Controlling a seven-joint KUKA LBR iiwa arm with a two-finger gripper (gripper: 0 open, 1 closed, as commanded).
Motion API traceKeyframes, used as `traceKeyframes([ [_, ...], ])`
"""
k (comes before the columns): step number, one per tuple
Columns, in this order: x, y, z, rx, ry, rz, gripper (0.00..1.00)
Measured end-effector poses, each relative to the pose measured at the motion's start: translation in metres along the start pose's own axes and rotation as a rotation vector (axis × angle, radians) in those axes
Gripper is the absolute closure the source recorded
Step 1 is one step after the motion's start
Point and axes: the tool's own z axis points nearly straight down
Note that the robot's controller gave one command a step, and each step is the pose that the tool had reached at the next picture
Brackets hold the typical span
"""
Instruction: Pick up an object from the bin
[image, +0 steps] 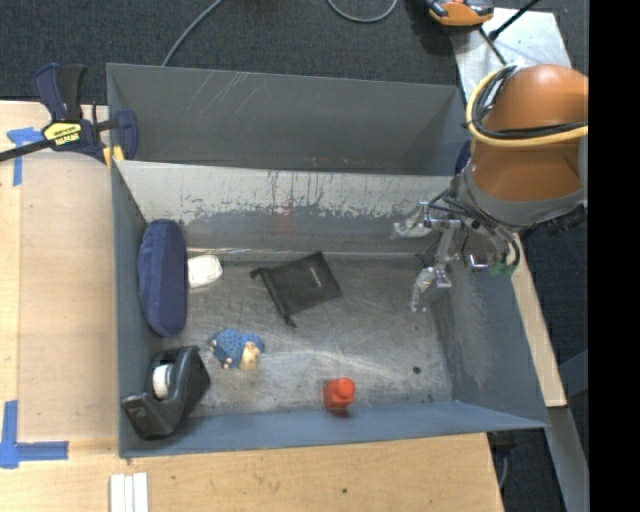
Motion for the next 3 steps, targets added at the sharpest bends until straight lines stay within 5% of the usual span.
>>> traceKeyframes([
  [1, -0.049, 0.066, 0.042, -0.004, 0.0, 0.084, 0.0],
  [2, -0.048, 0.078, 0.135, 0.0, -0.005, -0.02, 0.0],
  [3, -0.048, 0.079, 0.137, -0.001, -0.005, -0.02, 1.0],
])
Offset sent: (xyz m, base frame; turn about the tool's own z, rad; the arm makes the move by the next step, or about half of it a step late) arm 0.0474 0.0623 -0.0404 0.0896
